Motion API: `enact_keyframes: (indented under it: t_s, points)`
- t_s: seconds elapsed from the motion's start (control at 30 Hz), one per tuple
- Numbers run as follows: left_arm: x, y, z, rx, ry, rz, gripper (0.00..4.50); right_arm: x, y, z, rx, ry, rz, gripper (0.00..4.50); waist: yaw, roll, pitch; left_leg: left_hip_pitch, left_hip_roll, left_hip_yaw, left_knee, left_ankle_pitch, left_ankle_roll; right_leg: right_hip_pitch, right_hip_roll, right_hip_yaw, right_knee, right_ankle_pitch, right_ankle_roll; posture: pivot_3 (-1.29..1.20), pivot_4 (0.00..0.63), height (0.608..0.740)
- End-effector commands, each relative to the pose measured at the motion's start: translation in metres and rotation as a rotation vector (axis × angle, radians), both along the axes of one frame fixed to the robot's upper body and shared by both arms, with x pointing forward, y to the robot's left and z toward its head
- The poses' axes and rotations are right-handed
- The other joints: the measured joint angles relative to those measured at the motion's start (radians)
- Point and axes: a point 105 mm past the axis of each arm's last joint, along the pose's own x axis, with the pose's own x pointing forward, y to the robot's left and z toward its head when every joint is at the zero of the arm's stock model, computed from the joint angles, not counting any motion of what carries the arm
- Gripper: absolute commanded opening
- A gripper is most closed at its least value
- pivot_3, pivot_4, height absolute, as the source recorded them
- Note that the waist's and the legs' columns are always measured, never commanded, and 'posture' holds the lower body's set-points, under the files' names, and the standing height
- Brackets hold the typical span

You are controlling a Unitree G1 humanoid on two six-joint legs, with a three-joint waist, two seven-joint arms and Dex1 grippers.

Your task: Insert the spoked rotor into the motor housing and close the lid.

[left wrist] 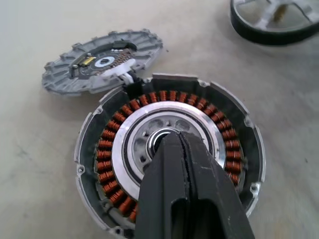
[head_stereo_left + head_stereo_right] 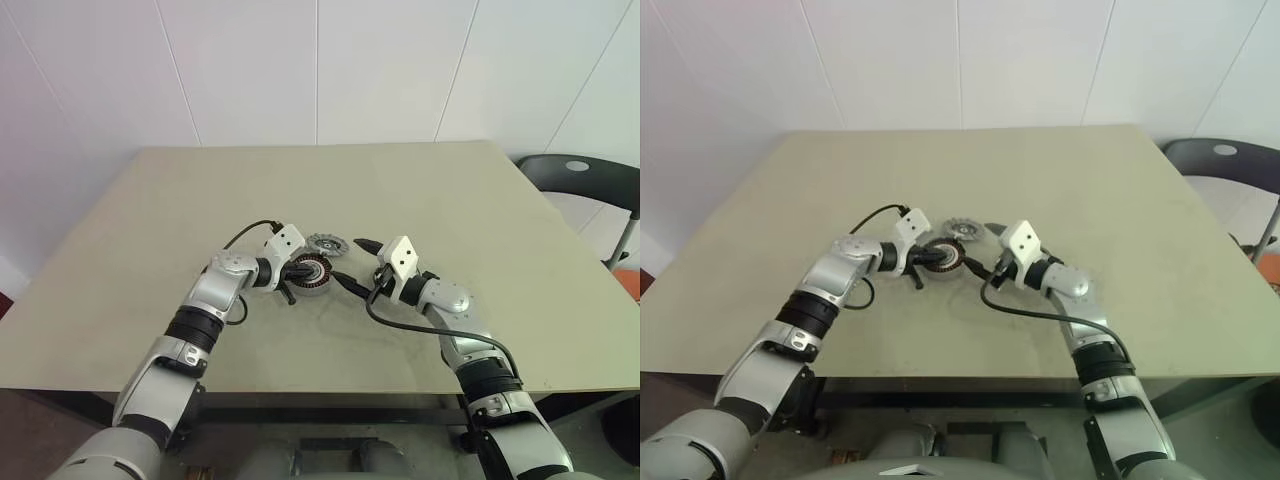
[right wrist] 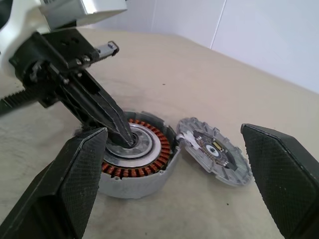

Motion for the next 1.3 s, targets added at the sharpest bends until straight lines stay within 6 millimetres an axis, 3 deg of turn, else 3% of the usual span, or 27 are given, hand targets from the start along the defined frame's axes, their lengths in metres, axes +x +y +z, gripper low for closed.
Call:
enact_keyframes:
  t_s: [0.03, 0.2, 0.3, 0.53, 0.7, 0.93, 1.1, 1.3]
  points:
    - [-0.002, 0.004, -0.018, 0.099, 0.037, -0.041, 0.04, 0.003, 0.005, 0.014, 0.014, -0.056, 0.008, 4.50, 0.001, 0.000, 0.000, 0.000, 0.000, 0.000, 0.000, 0.000, 0.000, 0.000, 0.000, 0.000, 0.000, 0.000, 0.000, 0.00, 0.000, 0.740]
    - [0.031, 0.011, 0.009, 0.045, -0.129, 0.103, 0.04, 0.003, 0.003, 0.014, 0.016, -0.055, -0.001, 4.50, 0.001, 0.000, 0.000, 0.000, 0.000, -0.001, 0.001, 0.000, 0.000, 0.001, 0.000, 0.000, 0.001, -0.001, 0.002, 0.00, 0.000, 0.740]
    - [0.038, 0.014, 0.015, 0.031, -0.159, 0.132, 0.04, 0.004, 0.003, 0.014, 0.017, -0.055, -0.003, 4.50, -0.003, 0.000, 0.000, 0.000, 0.000, -0.001, 0.004, 0.000, 0.000, 0.001, 0.000, 0.000, 0.002, -0.002, 0.003, 0.00, 0.000, 0.740]
    - [0.028, 0.018, 0.002, 0.039, -0.111, 0.107, 0.04, 0.005, 0.004, 0.014, 0.015, -0.054, 0.001, 4.50, -0.003, 0.000, 0.000, -0.001, 0.000, 0.000, 0.000, 0.000, 0.000, -0.003, 0.000, 0.000, 0.001, 0.001, 0.002, 0.00, 0.000, 0.740]
    - [0.028, 0.011, 0.010, -0.021, -0.119, 0.108, 0.04, 0.005, 0.004, 0.013, 0.012, -0.052, 0.002, 4.50, -0.003, 0.000, 0.000, -0.001, 0.000, 0.000, 0.000, 0.000, 0.000, -0.002, -0.001, 0.000, 0.001, 0.001, 0.002, 0.00, 0.000, 0.740]
    - [0.014, -0.015, 0.029, -0.156, -0.087, 0.021, 0.04, 0.006, 0.004, 0.012, 0.010, -0.046, 0.002, 4.50, -0.003, 0.000, 0.000, -0.002, 0.000, 0.000, 0.001, 0.000, 0.000, -0.003, -0.001, 0.000, 0.001, 0.001, 0.001, 0.00, 0.000, 0.740]
    - [0.008, -0.004, 0.009, -0.059, -0.045, 0.032, 0.04, 0.006, 0.005, 0.013, 0.012, -0.051, 0.003, 4.50, -0.017, 0.000, 0.000, -0.001, 0.000, 0.001, 0.000, 0.000, 0.000, -0.002, 0.000, 0.000, 0.002, 0.001, 0.001, 0.00, 0.000, 0.740]
    - [0.007, 0.006, 0.000, -0.022, -0.033, 0.061, 0.04, 0.005, 0.005, 0.012, 0.011, -0.049, 0.003, 4.50, -0.026, 0.000, 0.000, 0.000, 0.000, 0.001, 0.001, 0.000, 0.000, -0.001, 0.000, 0.000, 0.002, 0.001, 0.001, 0.00, 0.000, 0.740]
